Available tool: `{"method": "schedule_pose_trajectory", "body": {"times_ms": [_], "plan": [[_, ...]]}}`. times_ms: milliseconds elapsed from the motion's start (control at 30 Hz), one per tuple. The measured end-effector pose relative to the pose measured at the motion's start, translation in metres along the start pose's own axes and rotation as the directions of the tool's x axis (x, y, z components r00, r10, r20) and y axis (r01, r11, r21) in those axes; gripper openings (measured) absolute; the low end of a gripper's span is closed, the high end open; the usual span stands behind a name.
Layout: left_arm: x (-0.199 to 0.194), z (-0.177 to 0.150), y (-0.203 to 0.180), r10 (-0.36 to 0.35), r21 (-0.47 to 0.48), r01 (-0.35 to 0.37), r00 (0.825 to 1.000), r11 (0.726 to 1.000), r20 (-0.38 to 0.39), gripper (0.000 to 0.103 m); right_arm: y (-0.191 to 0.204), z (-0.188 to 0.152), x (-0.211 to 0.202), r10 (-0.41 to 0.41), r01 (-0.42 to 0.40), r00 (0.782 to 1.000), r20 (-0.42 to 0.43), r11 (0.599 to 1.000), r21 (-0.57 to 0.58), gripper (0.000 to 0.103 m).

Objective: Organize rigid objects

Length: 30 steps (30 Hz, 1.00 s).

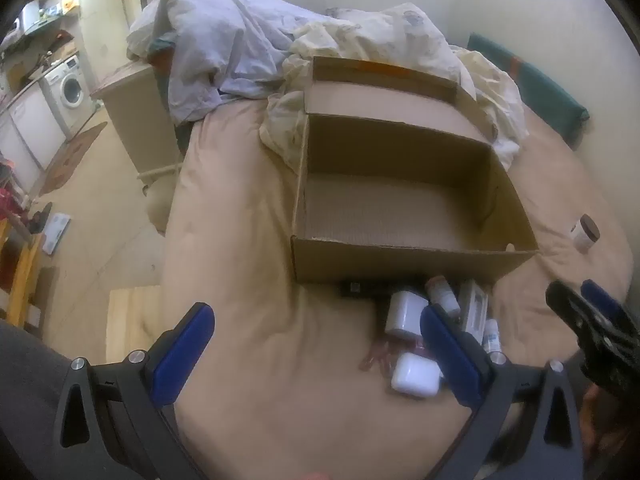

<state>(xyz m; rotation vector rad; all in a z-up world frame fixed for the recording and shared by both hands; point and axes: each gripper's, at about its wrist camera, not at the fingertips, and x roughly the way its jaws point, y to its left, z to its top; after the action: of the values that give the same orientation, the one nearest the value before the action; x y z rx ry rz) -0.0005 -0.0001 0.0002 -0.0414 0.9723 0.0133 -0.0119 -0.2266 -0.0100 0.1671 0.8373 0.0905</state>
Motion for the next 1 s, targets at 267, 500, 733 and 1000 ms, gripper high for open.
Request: {"method": "schedule_pose_trajectory", "body": {"times_ms": [267, 500, 733, 1000], "plan": [[0.0073, -0.0002, 0.0073, -0.009, -0.008, 0.009, 1.000, 1.000, -0.017, 0.103, 0.0014, -0.0001, 0.0002, -0.004, 0.004, 1.000, 0.002, 1.000, -0.003, 0.103], [0.0052, -0.0020, 0.0055, 0.001, -0.005, -0.001, 1.000, 1.000, -0.010, 0.103, 0.0027, -0.0001, -0.0002, -0.005, 0.005, 1.000, 0.002, 1.000, -0.006, 0.103], [0.0018, -0.0014, 0.0000, 0.010, 0.001, -0.010, 1.000, 1.000, -0.006, 0.103, 0.0027, 0.0003, -0.0003, -0.005, 0.005, 1.000, 0.002, 1.000, -0.009, 0.103], [0.0017, -0.0010, -0.0001, 0.008, 0.003, -0.008, 1.000, 1.000, -0.005, 0.103, 0.0035, 0.0001, -0.0004, -0.007, 0.007, 1.000, 0.003, 1.000, -0.011, 0.103]]}}
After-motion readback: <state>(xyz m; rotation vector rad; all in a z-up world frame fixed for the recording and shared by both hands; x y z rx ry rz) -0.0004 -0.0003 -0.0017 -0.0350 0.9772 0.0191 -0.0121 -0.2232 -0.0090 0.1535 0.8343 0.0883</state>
